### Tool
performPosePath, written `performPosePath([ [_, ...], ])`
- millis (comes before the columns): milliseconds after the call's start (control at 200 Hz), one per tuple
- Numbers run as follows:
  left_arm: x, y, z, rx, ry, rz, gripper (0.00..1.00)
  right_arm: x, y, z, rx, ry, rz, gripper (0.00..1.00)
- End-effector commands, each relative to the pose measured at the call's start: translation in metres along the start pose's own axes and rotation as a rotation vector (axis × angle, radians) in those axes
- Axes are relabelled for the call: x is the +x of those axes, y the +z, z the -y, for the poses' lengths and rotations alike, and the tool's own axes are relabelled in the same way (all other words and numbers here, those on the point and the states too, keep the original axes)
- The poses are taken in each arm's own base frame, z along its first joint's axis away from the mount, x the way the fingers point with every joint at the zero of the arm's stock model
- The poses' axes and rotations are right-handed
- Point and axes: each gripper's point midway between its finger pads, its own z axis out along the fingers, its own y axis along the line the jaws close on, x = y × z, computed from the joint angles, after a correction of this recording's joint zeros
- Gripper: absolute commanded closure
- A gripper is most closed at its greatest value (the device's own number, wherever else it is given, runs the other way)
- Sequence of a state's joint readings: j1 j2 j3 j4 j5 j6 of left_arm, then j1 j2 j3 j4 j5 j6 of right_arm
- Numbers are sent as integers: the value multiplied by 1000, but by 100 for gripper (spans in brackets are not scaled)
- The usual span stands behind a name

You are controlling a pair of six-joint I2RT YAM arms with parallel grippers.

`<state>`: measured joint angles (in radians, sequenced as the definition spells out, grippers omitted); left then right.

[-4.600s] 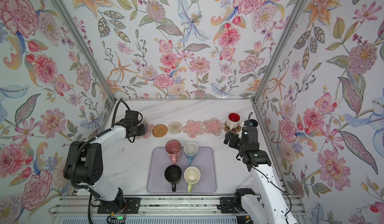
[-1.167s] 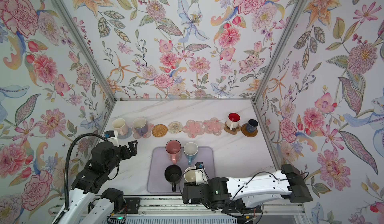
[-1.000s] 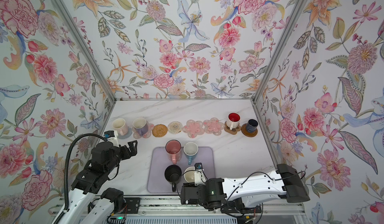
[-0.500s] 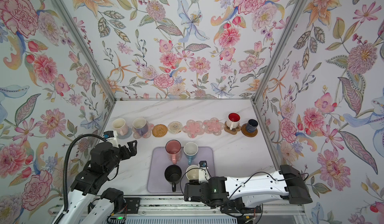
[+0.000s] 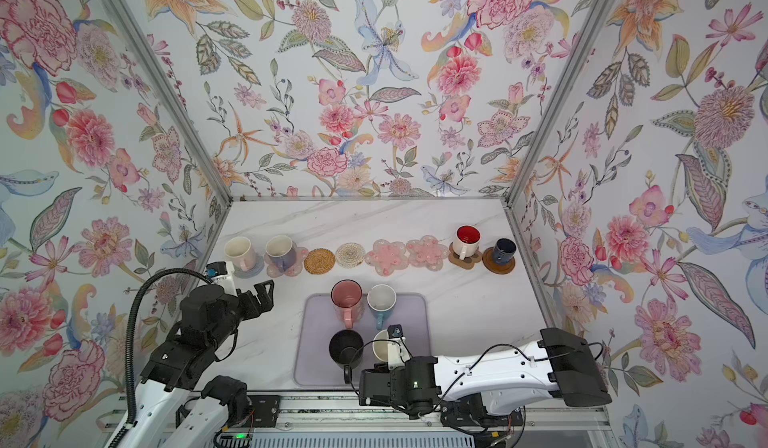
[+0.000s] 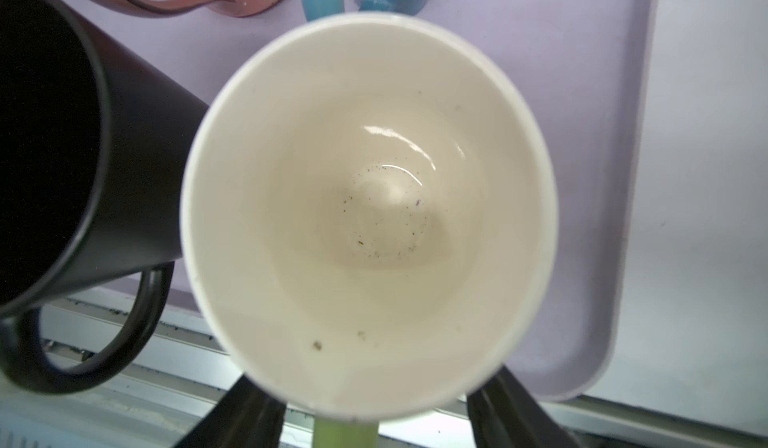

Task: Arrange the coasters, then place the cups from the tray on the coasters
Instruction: 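Lower the right gripper and grasp the green-handled mug by its rim, then lift the green-handled mug off the tray with the right gripper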

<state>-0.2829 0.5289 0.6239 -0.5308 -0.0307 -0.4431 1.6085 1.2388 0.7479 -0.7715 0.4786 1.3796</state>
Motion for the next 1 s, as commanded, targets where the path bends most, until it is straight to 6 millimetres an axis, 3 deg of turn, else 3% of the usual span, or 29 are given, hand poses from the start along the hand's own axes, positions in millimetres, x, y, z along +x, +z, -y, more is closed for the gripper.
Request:
performPosePath([
  [0,2,1,1,9,0,7,1,-4,-1,-3,0,-1,6,39],
  [535,3,2,2,11,1,3,1,-2,2,16,48,-19,-10,73],
  [996,2,1,1,5,0,9,1,-12,-14,22,40,-13,16,100],
])
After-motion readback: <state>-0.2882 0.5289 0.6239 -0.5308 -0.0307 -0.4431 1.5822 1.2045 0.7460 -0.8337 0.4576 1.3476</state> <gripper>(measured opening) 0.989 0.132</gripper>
